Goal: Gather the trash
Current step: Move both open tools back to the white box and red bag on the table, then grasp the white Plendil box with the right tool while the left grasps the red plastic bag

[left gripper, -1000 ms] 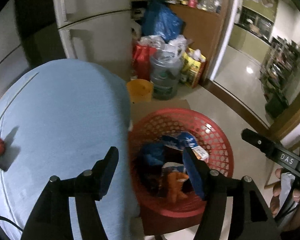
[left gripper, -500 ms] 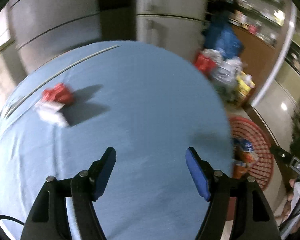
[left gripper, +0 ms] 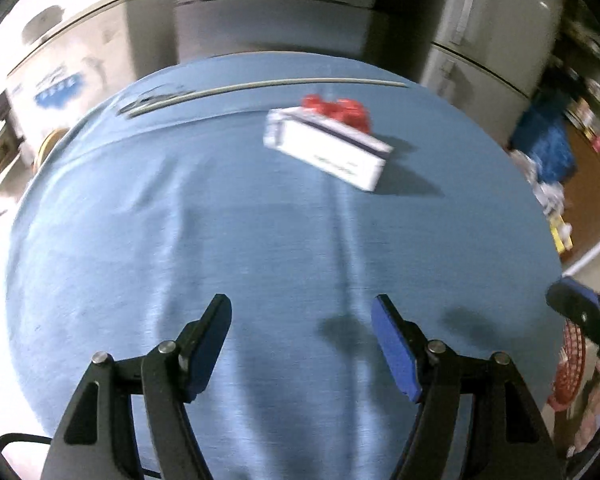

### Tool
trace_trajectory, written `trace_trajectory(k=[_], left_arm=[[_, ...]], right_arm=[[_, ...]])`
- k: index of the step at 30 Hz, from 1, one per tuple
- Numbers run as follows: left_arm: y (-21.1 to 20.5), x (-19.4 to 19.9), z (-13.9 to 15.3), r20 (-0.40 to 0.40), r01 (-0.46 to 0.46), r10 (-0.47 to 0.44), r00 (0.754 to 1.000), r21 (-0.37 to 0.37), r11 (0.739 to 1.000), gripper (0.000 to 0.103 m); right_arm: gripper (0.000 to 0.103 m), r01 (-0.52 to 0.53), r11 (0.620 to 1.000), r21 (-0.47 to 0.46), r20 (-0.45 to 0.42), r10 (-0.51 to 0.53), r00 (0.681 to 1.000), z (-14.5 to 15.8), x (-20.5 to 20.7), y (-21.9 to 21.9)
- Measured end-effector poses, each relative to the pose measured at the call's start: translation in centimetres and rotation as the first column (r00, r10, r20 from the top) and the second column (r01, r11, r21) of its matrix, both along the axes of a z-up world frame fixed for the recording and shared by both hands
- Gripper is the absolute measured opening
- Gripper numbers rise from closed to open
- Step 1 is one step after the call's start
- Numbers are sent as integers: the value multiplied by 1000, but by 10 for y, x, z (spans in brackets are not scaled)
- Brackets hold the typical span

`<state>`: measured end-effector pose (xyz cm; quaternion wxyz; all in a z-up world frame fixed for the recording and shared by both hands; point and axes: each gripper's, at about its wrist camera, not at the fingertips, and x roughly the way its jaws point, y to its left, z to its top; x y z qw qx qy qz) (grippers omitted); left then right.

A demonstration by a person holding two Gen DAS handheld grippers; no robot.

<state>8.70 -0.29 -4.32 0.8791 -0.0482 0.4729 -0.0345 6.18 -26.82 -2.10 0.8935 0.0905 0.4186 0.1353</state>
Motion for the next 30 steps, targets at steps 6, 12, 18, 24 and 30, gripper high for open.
trace_trajectory(k=[6,12,18,24,30], left_arm=[[42,-2,-6,-6,-70,70,998,-21,997,73],[60,-3,-8,-10,-100,100,995,-34,994,73],[62,1,-11,-16,-102,101,995,-31,994,73],[58,1,-8,-4,-87,87,996,-16,996,73],[53,5,-3,8,-84,84,996,-4,996,73]], right_arm=[[84,-147,987,-68,2,148,989,8,73,77],[82,-209,969,-131,-6,210,978,3,128,121],[63,-253,947,-199,-46,249,967,-9,162,150],[22,-263,953,-151,-98,250,963,-28,162,147],[17,-170,984,-59,-62,166,984,-27,118,108]])
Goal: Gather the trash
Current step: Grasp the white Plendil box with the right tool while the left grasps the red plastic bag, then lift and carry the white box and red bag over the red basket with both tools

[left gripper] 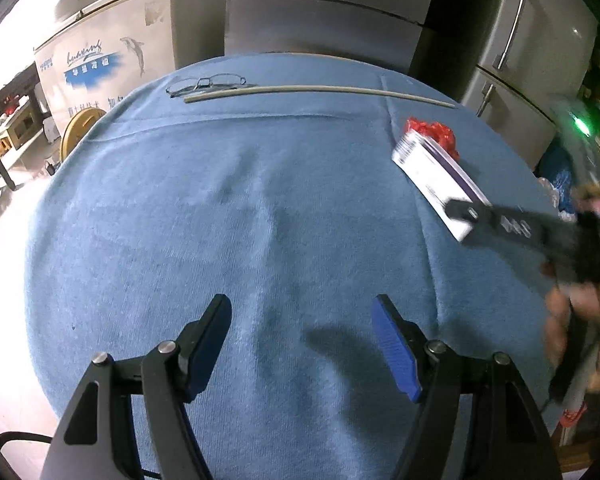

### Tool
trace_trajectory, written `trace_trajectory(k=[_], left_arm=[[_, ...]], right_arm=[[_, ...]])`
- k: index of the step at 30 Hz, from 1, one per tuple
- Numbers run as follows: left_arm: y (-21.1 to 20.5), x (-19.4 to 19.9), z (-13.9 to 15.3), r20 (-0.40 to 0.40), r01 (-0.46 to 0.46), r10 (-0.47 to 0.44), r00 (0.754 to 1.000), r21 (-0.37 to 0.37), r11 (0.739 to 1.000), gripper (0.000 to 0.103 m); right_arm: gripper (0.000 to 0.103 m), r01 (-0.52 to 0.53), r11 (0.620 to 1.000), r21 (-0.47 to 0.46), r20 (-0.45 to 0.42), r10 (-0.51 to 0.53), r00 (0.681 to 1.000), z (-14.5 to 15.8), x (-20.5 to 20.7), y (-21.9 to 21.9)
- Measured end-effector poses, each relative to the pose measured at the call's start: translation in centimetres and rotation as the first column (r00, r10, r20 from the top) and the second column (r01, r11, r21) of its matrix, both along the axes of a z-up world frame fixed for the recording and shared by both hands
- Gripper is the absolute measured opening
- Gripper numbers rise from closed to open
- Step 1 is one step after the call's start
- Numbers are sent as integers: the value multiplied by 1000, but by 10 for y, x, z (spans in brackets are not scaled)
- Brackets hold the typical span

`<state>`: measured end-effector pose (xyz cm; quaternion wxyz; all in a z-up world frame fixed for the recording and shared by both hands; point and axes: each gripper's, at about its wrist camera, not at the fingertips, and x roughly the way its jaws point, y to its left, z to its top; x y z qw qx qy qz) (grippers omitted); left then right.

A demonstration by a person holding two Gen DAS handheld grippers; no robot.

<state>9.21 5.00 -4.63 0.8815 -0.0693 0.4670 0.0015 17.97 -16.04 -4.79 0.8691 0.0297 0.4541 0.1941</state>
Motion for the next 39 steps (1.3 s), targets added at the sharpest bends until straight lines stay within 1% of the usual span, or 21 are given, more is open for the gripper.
trace_trajectory(k=[4,7,11,14,16,20,23,24,29,30,32,33,34,35,37,39], left_arm=[[-13,8,9,22,27,-28,999,23,999,73],[-24,19,15,36,55,-56,998,35,998,73],[-47,46,23,56,106,-109,992,55,993,73],[-68,70,30,72,156,-160,984,66,986,73],[-84,87,35,94,190,-198,976,89,978,73],[-111,127,38,106,262,-272,957,97,960,73],[-126,157,34,91,306,-316,944,107,946,73],[-131,170,30,76,330,-339,938,115,937,73],[-140,208,10,5,363,-366,930,121,924,73],[-141,214,4,-21,374,-374,927,112,921,73],[-141,220,-7,-58,395,-392,918,64,917,72],[-139,220,-10,-65,400,-398,915,30,916,69],[-139,218,-9,-60,400,-398,915,18,917,56],[-138,217,-8,-62,398,-396,916,19,917,52],[-137,208,-6,-61,396,-393,917,30,918,47],[-134,193,-5,-59,383,-380,923,53,922,46]], right_arm=[[17,78,994,75,1,-79,997,-3,-36,-35],[17,130,986,106,1,-131,991,-6,-64,-58],[17,203,974,101,2,-204,979,-12,-88,-84],[17,244,965,93,-4,-244,970,-17,-96,-96],[17,254,963,85,3,-255,967,-16,-98,-101],[17,259,963,71,7,-260,966,-17,-102,-102],[17,262,962,77,-9,-262,965,-22,-101,-99],[17,263,962,77,-12,-262,965,-23,-101,-100],[17,263,962,74,-13,-263,965,-23,-101,-99],[17,263,962,72,-13,-263,965,-23,-100,-98],[17,263,962,70,-15,-263,965,-24,-100,-98],[17,263,962,70,-16,-263,965,-23,-100,-98],[17,264,962,72,-16,-263,965,-23,-100,-99],[17,265,962,72,-16,-264,964,-23,-99,-99],[17,268,961,72,-16,-267,963,-23,-98,-98],[17,273,959,81,-20,-272,962,-23,-99,-99]])
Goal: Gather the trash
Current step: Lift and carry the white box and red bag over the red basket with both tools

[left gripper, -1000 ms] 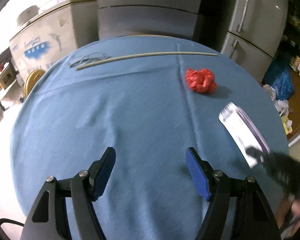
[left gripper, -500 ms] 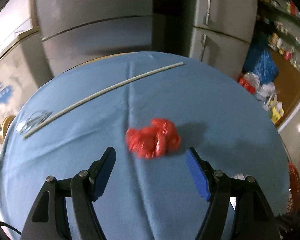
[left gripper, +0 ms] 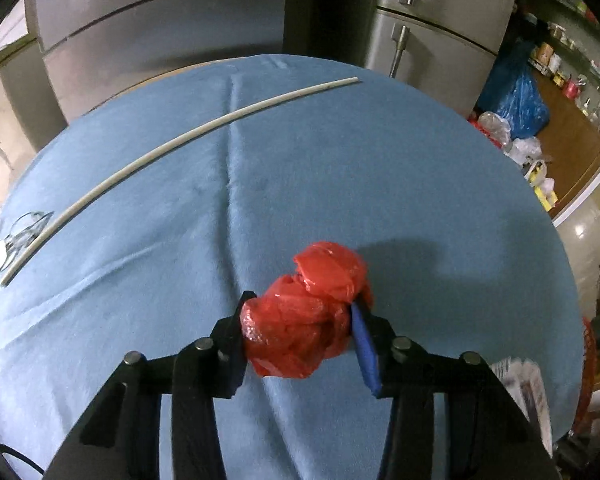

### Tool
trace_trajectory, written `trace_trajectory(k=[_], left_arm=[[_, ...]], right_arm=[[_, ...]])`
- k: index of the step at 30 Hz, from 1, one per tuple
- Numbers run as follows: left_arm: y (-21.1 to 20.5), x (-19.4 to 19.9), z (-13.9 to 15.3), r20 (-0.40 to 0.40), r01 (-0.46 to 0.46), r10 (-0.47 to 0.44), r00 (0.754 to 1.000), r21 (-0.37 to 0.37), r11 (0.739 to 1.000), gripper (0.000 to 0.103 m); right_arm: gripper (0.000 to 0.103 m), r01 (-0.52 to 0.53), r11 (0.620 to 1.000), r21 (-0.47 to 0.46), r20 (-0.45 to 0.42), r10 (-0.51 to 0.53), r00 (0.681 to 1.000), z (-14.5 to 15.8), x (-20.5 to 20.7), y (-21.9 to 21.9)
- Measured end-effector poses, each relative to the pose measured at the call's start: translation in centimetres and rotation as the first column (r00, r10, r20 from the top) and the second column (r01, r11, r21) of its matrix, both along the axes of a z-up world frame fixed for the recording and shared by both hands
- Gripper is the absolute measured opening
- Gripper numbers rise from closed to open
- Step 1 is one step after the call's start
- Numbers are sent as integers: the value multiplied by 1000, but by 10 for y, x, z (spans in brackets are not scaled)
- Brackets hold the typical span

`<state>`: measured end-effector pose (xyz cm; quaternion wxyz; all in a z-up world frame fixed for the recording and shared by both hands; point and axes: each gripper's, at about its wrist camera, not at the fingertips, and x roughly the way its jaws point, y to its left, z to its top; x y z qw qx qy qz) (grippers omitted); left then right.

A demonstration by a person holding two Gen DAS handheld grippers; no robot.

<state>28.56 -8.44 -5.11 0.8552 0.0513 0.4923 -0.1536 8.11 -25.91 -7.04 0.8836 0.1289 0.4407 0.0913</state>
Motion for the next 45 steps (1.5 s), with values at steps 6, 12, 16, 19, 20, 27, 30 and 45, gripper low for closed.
trace_trajectory(k=[6,12,16,19,20,27,30,45], left_arm=[[19,-50,8,38,-68,67,997,26,997,46],[31,-108,16,79,-122,117,990,57,991,46],[37,-133,22,101,-136,131,986,51,989,46],[40,-146,29,113,-137,133,985,34,990,46],[39,-148,31,118,-137,132,984,34,990,46],[41,-172,38,130,-139,135,982,16,990,46],[41,-177,38,128,-137,134,983,16,990,46],[25,-207,30,113,-109,107,988,12,994,46]], right_arm=[[16,3,1000,14,12,-3,1000,5,-11,0],[17,6,1000,20,35,-6,999,12,-27,5],[17,14,1000,21,54,-15,998,21,-39,5],[17,22,1000,22,65,-23,998,28,-49,5],[17,24,999,22,67,-25,997,30,-51,5],[17,39,999,24,78,-41,996,34,-63,5],[17,47,999,25,83,-49,995,36,-63,2],[17,113,992,48,90,-117,989,38,-87,-27]])
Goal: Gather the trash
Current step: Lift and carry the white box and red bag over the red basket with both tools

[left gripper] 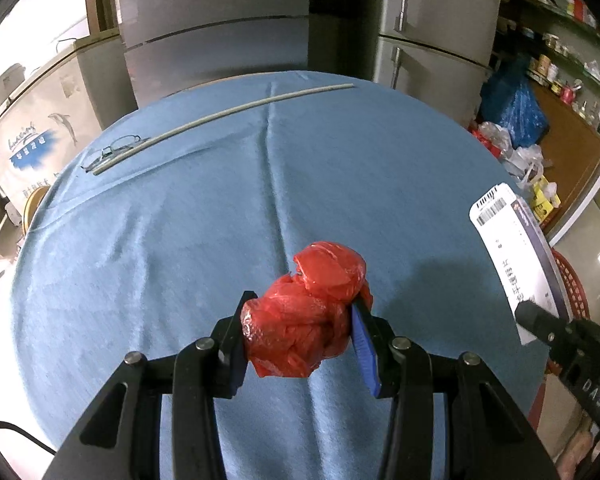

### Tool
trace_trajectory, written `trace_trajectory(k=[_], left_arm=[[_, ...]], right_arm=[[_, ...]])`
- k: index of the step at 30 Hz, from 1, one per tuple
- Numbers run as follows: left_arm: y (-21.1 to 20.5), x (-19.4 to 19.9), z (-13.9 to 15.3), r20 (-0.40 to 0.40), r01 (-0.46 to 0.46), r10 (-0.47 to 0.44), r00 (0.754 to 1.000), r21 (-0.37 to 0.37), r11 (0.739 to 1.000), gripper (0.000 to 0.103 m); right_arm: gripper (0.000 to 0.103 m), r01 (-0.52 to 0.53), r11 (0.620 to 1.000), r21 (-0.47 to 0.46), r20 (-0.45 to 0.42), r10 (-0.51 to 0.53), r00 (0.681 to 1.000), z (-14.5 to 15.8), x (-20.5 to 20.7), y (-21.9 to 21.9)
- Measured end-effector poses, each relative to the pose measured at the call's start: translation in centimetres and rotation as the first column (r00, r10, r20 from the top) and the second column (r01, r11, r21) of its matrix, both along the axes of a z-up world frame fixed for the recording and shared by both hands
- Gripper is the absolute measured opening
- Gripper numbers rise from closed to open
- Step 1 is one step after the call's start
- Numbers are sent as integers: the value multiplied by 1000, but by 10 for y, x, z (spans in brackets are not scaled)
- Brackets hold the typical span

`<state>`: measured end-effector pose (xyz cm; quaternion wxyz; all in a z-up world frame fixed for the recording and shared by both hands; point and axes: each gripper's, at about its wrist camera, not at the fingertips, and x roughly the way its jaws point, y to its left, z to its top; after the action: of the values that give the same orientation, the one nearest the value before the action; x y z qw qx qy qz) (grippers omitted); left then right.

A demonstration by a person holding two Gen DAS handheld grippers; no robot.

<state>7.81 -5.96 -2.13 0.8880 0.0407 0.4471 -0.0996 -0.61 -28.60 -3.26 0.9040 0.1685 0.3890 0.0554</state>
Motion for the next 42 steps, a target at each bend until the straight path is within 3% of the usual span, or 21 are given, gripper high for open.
trace_trajectory(k=[18,42], left_arm=[[-44,-15,-7,-21,73,-73,997,9,997,46],[-90,-23,-2,-12,155,-155,988,20,988,46]], right_arm=[[17,119,992,31,2,-119,993,-2,-30,-56],[17,302,952,42,4,-302,953,-4,-72,-126]])
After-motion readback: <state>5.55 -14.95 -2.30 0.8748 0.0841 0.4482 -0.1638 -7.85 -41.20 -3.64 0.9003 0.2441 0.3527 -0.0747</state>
